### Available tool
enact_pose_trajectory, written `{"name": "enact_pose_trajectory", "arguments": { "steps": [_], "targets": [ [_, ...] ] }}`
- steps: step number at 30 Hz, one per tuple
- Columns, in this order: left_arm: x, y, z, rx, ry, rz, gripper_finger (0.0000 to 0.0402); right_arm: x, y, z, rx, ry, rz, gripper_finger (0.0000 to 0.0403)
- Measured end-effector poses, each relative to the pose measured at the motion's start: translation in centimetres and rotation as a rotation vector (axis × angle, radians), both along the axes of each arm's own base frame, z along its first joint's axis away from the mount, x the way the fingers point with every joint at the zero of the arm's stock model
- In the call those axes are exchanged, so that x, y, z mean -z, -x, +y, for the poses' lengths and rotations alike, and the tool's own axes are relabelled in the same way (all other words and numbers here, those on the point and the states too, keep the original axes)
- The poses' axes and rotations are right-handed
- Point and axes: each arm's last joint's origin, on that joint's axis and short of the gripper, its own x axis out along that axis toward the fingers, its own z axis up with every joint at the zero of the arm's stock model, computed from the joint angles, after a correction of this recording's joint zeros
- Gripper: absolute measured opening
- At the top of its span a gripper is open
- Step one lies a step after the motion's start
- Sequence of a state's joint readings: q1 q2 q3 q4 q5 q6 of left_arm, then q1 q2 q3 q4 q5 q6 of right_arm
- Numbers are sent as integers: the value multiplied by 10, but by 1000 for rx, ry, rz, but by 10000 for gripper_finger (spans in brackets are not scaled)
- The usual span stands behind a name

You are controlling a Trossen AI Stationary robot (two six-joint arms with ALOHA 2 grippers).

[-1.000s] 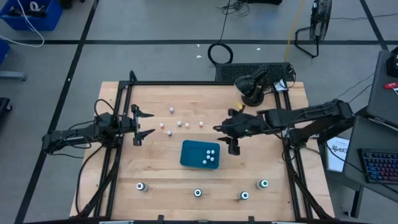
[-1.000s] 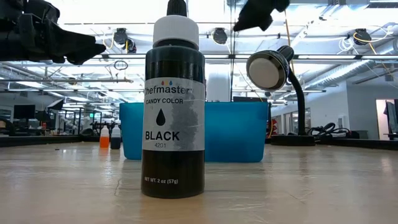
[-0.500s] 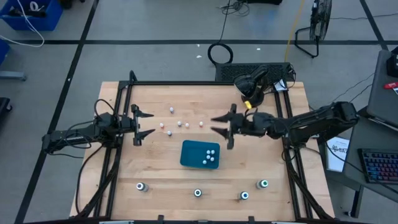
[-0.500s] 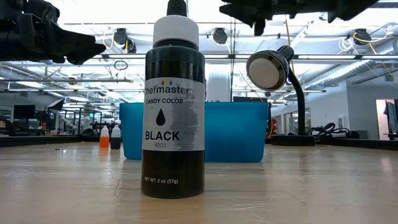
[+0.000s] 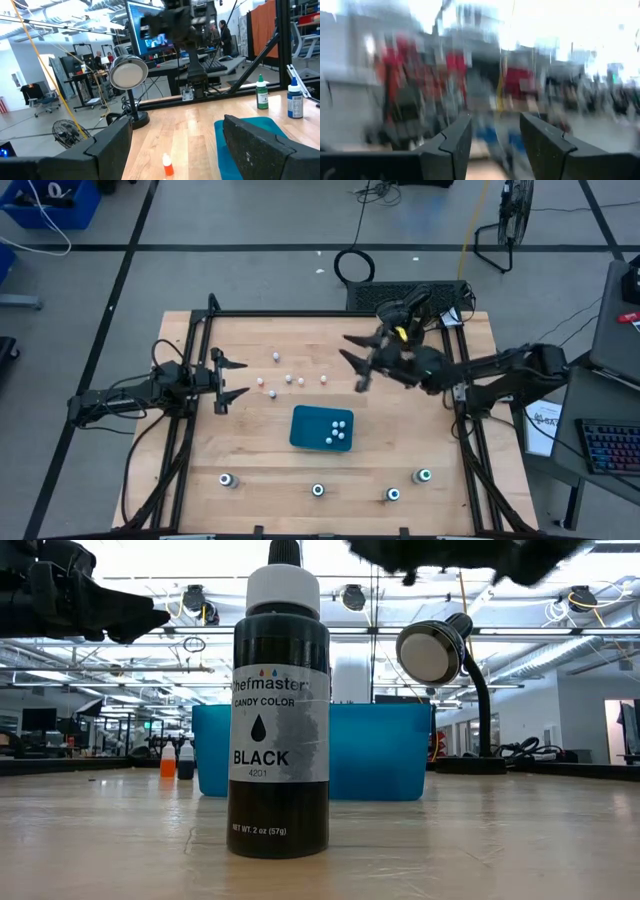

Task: Pick & Place food coloring
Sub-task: Put the orange food coloring bottle into the blue bin

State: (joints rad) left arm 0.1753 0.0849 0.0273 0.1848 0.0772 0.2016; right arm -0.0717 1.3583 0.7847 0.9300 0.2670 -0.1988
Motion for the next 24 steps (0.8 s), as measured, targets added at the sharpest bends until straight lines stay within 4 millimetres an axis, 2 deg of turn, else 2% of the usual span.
{"name": "enact_pose_trajectory", "arguments": {
  "steps": [6,9,11,16,20,24],
  "targets": [
    [0,0,0,0,0,0,306,-23,-58,-37,89,-126,619,155],
    [0,0,0,0,0,0,306,-20,-76,-57,134,-199,888,155],
    [0,0,0,0,0,0,306,-9,-83,-67,133,-268,1025,155],
    [0,0,0,0,0,0,306,31,-99,-76,-28,-426,1182,155],
    [0,0,0,0,0,0,306,56,-107,-77,-95,-438,1255,163],
    [0,0,0,0,0,0,306,77,-115,-75,-100,-445,1303,194]
  ]
}}
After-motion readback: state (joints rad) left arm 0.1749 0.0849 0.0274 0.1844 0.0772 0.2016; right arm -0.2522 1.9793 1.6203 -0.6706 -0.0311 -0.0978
